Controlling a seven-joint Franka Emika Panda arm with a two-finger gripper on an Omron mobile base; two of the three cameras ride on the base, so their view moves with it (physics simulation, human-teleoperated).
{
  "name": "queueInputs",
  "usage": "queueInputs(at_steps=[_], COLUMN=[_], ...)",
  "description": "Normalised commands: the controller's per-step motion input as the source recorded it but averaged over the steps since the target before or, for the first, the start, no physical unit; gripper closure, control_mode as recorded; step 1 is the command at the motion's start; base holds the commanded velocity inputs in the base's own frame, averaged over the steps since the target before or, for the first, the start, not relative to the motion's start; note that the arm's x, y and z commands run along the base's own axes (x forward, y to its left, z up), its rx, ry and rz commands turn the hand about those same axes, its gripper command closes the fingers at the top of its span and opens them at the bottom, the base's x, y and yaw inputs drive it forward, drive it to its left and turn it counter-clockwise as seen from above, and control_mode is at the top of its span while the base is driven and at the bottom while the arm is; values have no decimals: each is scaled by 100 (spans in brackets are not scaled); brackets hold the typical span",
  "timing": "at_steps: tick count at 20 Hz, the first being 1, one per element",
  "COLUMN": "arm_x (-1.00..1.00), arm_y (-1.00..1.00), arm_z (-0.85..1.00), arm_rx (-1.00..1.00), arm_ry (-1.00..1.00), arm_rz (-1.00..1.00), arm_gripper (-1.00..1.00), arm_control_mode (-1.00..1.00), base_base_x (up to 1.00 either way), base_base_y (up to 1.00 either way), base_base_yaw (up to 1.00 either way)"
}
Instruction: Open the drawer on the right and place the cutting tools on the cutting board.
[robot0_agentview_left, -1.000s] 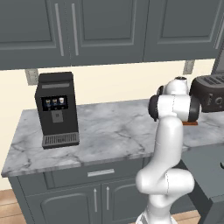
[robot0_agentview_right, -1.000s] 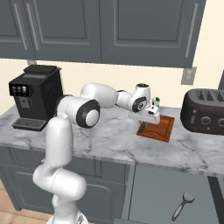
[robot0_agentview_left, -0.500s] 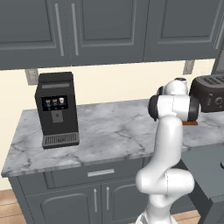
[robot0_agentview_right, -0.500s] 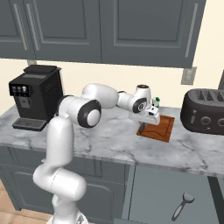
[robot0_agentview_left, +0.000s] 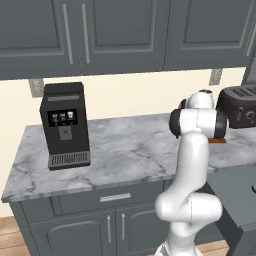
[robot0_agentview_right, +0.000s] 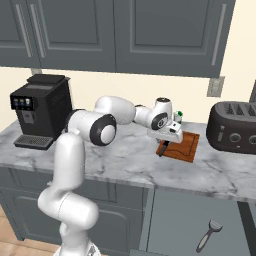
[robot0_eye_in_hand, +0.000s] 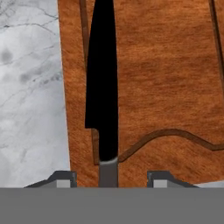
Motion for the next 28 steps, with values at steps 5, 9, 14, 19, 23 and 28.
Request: queueInputs(at_steps=[5, 9, 14, 19, 23, 28], arm_x=[0, -3, -37, -63, -41, -33], arm_y=[0, 0, 0, 0, 0, 0], arm_z=[0, 0, 0, 20, 41, 47], arm_rx=[0, 0, 0, 0, 0, 0], arm_ry=[-5, -6, -7, -6, -7, -2], arm_rz=[0, 0, 0, 0, 0, 0], arm_gripper=[-100, -100, -100, -100, -100, -100], arm_control_mode=[-100, -100, -100, -100, -100, -100], base_base_x=[0, 0, 0, 0, 0, 0], base_base_y=[0, 0, 0, 0, 0, 0], base_base_yaw=[0, 0, 0, 0, 0, 0])
